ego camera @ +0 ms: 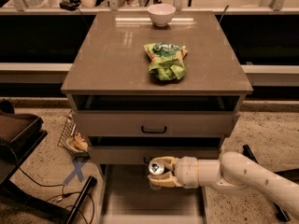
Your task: Pick redbull can from bottom drawer and place on counter
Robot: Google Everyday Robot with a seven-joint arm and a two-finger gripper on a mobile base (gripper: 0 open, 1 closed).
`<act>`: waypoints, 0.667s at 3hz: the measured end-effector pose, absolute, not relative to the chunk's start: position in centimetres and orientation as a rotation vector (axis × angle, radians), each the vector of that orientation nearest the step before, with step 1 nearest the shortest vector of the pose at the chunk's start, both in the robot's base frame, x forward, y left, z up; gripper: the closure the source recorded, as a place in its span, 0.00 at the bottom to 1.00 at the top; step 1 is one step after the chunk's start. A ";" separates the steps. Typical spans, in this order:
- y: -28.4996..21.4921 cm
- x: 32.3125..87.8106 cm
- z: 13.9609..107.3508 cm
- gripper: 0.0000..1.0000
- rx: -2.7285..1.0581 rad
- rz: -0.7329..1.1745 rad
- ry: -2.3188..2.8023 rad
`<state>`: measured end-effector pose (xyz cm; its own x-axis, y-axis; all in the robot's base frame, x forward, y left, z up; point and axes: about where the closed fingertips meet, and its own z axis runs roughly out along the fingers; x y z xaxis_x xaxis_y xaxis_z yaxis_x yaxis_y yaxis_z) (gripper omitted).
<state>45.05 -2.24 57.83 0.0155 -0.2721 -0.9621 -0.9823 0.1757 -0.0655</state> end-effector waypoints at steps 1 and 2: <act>-1.9 45.3 58.0 1.00 -1.283 0.902 1.449; -1.7 46.4 62.0 1.00 -1.246 0.906 1.454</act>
Offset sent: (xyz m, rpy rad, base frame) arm 0.0348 0.0052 0.1110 0.0589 0.0198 -0.0691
